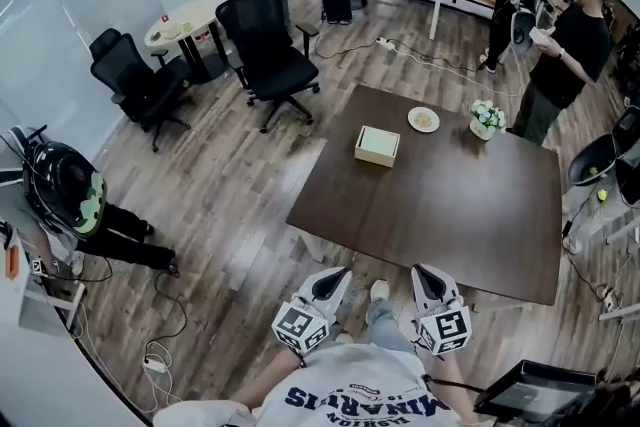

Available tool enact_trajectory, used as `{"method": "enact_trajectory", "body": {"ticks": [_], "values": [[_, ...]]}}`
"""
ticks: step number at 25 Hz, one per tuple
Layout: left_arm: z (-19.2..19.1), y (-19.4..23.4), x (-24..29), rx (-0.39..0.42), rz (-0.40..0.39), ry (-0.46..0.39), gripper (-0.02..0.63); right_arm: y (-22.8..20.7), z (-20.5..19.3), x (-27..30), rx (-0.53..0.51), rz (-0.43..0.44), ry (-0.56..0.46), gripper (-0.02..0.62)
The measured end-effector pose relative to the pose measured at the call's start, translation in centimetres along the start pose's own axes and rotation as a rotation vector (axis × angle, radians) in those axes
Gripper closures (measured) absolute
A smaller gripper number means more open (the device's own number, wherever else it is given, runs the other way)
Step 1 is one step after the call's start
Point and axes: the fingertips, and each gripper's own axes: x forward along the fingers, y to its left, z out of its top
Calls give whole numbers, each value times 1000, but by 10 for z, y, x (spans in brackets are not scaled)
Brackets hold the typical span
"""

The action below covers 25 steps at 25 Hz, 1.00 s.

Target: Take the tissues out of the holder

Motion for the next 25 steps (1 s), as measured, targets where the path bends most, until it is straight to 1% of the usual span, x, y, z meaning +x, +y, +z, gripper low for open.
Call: {"method": "enact_trajectory", "body": {"ticks": [6,11,17,21,25], "values": [[8,30,56,-1,41,-8,603,-39,6,53,4,64,-11,586],[8,54,99,2,45,-8,603,-78,4,94,13,70,-8,586],[18,81,152,17,74,16,603,-135,6,134,44,69,-24,585],[26,88,184,30,107,28,603,-168,9,151,64,91,-34,586],[36,89,215,33,132,26,603,-193,8,171,57,136,-34,585]]}}
